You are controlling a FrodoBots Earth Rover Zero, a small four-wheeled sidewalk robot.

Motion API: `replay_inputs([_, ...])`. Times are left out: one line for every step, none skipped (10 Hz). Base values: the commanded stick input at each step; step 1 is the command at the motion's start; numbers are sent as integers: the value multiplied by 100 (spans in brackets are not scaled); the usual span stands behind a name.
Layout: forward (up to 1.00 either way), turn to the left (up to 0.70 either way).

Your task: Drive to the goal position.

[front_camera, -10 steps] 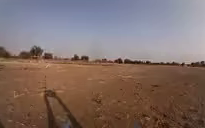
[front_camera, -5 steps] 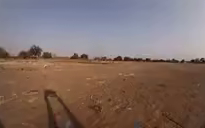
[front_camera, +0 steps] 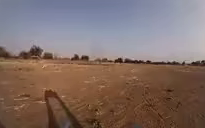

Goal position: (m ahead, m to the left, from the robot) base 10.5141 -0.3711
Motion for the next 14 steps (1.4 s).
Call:
replay_inputs([70,0])
replay_inputs([70,0])
replay_inputs([70,0])
replay_inputs([70,0])
replay_inputs([70,0])
replay_inputs([70,0])
replay_inputs([70,0])
replay_inputs([70,0])
replay_inputs([70,0])
replay_inputs([70,0])
replay_inputs([70,0])
replay_inputs([70,0])
replay_inputs([70,0])
replay_inputs([70,0])
